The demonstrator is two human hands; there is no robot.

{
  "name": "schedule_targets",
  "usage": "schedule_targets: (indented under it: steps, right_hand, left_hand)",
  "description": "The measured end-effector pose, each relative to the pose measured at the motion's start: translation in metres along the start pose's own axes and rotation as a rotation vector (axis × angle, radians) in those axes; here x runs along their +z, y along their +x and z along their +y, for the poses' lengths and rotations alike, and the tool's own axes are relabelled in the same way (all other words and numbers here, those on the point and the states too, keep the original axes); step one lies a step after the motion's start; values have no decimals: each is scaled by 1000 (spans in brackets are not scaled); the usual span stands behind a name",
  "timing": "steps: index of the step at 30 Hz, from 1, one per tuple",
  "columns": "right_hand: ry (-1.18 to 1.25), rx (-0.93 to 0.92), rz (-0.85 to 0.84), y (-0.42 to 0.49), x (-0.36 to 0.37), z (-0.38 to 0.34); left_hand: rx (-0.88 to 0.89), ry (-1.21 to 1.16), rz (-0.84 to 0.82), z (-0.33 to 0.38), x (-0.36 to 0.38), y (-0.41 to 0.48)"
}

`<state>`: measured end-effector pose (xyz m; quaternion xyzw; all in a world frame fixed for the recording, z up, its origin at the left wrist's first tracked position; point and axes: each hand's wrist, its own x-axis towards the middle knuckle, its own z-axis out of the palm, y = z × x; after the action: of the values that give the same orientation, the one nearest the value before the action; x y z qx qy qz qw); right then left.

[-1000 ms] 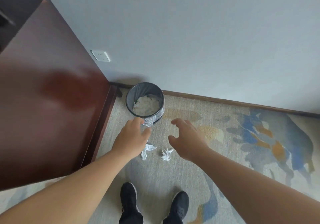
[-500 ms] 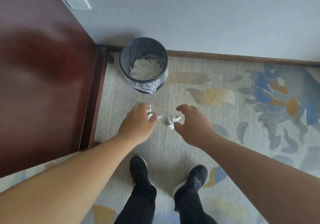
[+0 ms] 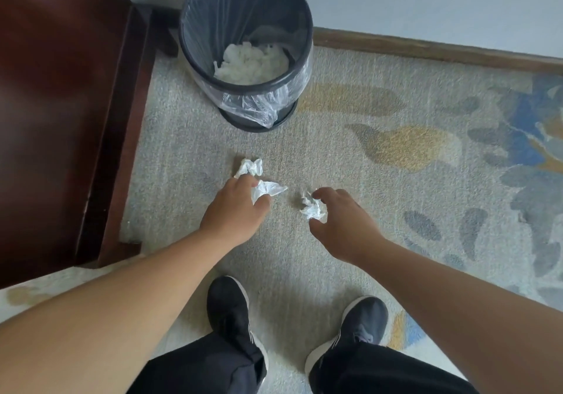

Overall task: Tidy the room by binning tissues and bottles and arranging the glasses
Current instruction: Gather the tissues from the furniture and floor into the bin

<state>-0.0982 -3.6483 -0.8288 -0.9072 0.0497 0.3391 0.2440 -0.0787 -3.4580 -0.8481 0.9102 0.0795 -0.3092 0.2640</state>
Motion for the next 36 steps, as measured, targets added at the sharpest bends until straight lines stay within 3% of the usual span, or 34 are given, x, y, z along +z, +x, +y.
schedule_targets:
  steps: [15, 26, 36]
  right_hand:
    - [-11, -78, -1, 107, 64, 52]
    - [-37, -114, 21, 129, 79, 65]
    - [-47, -95, 27, 137, 94, 83]
  left_hand:
    - [55, 154, 24, -49, 78, 98]
    - [94, 214, 37, -71, 89, 115]
    - [208, 491, -42, -89, 116, 123]
